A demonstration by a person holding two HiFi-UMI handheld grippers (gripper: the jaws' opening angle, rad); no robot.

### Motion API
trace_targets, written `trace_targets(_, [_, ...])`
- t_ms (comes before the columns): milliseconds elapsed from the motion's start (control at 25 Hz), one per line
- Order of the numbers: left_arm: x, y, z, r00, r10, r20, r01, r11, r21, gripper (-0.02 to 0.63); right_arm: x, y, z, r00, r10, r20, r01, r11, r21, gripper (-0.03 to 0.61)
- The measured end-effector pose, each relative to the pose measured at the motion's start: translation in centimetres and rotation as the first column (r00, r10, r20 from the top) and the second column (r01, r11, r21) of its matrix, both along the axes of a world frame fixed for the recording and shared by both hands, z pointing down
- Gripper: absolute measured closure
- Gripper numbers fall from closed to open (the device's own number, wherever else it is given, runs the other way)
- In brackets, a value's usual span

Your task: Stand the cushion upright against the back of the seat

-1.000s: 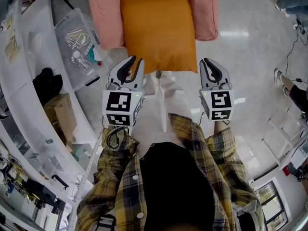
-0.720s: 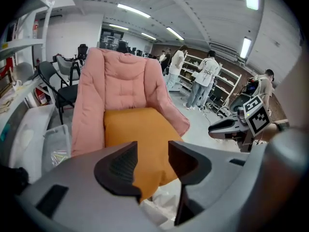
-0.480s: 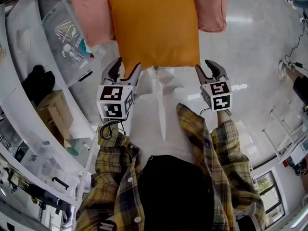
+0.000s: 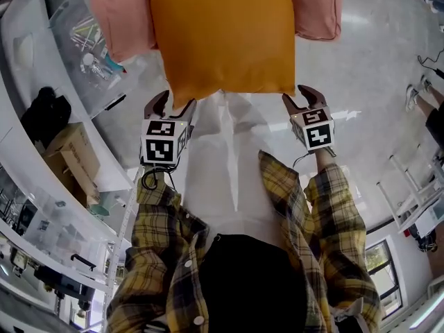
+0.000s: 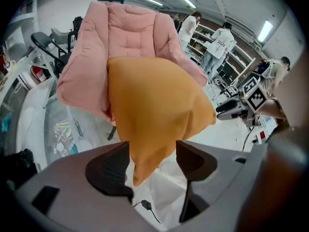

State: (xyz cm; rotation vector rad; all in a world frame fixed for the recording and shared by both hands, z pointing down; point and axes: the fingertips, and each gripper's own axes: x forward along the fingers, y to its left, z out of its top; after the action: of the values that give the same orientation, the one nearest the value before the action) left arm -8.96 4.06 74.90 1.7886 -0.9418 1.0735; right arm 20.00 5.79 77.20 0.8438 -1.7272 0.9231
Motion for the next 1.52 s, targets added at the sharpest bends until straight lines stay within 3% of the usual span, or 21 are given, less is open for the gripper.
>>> trace_targets(280, [-0.5,4.0,4.5,0.999,-0.01,0.048,0.016,0.992,-0.126,0.319,0.6,1.7,3.3,0.999,-0.017,-0.031,0.015,0.997,-0.078,0.388])
trace_targets(560, [-1.3,5.0,7.6,0.994,-0.009,0.112,0.029,0.983,-0.18,0.324,1.0,2.1,5.2,0.996,-0.045,-0.074,0.037,0.993,-0.11,0.39])
trace_targets(640, [-1.6,4.8,7.8,0.992,-0.016,0.129,0.04,0.982,-0.186,0.404,1.1,2.1,5.4,0.996,-0.045,-0.081,0.036,0.994,-0.107,0.398])
trace_targets(840, [-1.2,4.6,7.2,0.992,0.009,0.127,0.014,0.984,-0.179,0.5,0.4,1.8,4.6,0.994,-0.068,-0.085,0.063,0.996,-0.062,0.517])
trace_targets(920, [-1.0,4.5,6.8,0.992,0.011,0.129,0.012,0.985,-0.171,0.525,0.2,1.7,4.2,0.995,-0.059,-0.08,0.055,0.997,-0.047,0.535])
trace_targets(1120, [-0.6,4.0,5.2,0.993,0.016,0.119,0.002,0.989,-0.147,0.563,0.0,1.2,2.4,0.999,-0.03,-0.044,0.029,0.999,-0.024,0.548])
trace_targets(1520, [-0.3,2.3,-0.1,0.994,-0.037,0.103,0.046,0.995,-0.087,0.578,-0.8,-0.1,-3.4,1.0,0.008,-0.017,-0.008,1.0,0.02,0.552])
